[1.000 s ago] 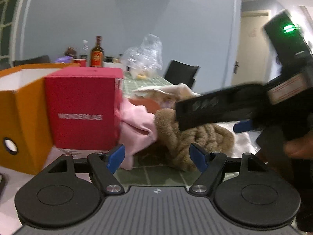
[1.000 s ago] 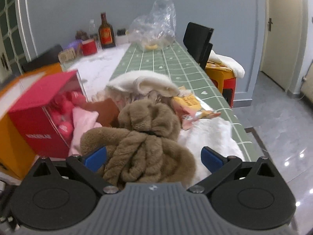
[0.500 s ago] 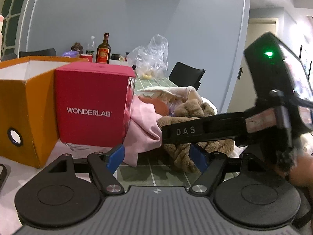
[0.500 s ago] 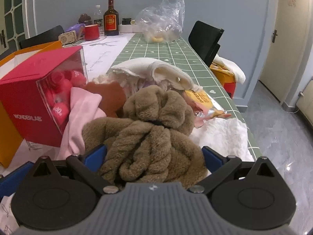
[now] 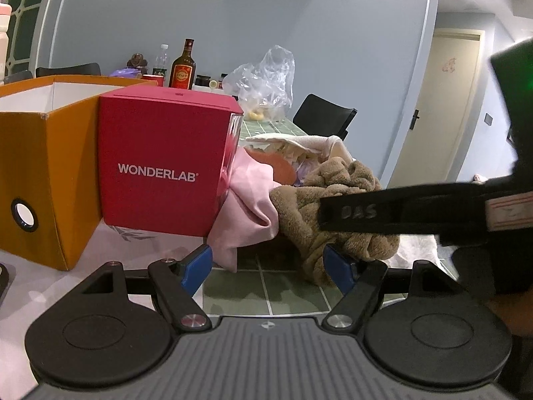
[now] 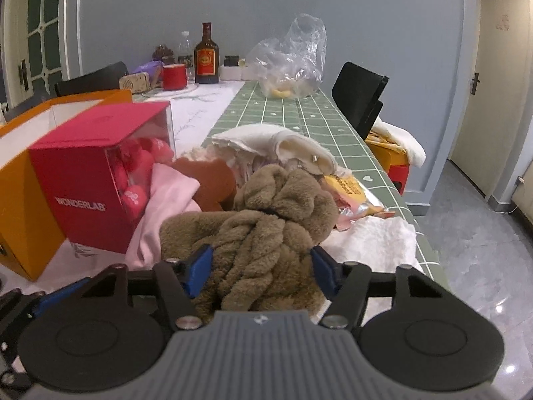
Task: Organize soft objects
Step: 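Close the right gripper on the brown plush and lift it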
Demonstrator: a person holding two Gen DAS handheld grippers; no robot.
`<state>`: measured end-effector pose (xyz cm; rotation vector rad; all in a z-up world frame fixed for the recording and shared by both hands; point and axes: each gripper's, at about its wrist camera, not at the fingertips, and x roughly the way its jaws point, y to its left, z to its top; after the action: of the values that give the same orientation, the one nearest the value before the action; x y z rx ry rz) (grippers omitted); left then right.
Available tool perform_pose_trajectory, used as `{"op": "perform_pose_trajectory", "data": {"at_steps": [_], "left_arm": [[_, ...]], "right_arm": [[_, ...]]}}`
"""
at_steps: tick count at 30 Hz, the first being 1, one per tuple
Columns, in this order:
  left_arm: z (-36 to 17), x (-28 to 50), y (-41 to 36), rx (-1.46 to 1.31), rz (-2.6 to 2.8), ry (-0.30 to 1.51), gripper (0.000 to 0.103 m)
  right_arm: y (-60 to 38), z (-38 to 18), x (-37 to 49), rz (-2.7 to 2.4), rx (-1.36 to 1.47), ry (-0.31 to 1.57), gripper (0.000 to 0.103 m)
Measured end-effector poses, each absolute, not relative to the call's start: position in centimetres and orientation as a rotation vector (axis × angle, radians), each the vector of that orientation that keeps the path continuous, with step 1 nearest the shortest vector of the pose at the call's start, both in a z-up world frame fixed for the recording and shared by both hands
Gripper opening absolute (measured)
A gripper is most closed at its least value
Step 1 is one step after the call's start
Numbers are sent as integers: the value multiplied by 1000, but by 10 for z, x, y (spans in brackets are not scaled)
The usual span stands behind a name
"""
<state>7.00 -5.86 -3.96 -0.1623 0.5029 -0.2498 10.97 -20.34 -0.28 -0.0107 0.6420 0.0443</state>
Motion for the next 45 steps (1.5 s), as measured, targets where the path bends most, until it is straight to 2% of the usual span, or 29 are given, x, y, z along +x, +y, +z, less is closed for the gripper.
{"op": "perform_pose_trajectory", "data": {"at_steps": [2, 3, 8, 9, 10, 12, 13, 16, 21, 23, 26, 28, 31, 37, 45], "left_arm": [[-40, 70, -58, -166, -251, 505, 89], [-40, 70, -58, -168, -253, 504, 89], [-40, 66, -57, -185, -291, 492, 89], [-40, 65, -57, -183, -294, 490, 89], [-40, 65, -57, -181, -295, 490, 89], [-40, 65, -57, -182, -293, 490, 89], [-39, 66, -56, -186, -292, 490, 89], [-40, 67, -54, -200, -289, 498, 89], [-41, 68, -53, -206, -280, 507, 89], [-42, 70, -53, -210, -255, 518, 87], [-44, 75, -50, -234, -258, 547, 87], [-46, 77, -50, -237, -263, 569, 87], [-47, 80, -50, -243, -276, 589, 87], [-50, 81, -48, -254, -272, 599, 87], [-50, 79, -50, -247, -295, 600, 87]], "right_arm": [[-208, 1, 107, 48, 17, 633, 54], [-211, 3, 105, 41, 32, 626, 36], [-217, 10, 107, 3, 36, 623, 32], [-217, 9, 110, -8, 42, 639, 42], [-218, 7, 113, -13, 59, 656, 58], [-225, 3, 118, 13, 150, 692, 80], [-228, 2, 120, 29, 197, 701, 87], [-225, -1, 126, 14, 207, 709, 98], [-199, -19, 150, -35, 33, 789, 100], [-195, -24, 148, -29, 10, 753, 100], [-199, -26, 142, -6, 9, 724, 97], [-205, -24, 137, 62, 64, 722, 70], [-208, -21, 130, 82, 94, 715, 61], [-219, -15, 116, 102, 183, 680, 58], [-245, 25, 59, 17, 266, 460, 59]]}}
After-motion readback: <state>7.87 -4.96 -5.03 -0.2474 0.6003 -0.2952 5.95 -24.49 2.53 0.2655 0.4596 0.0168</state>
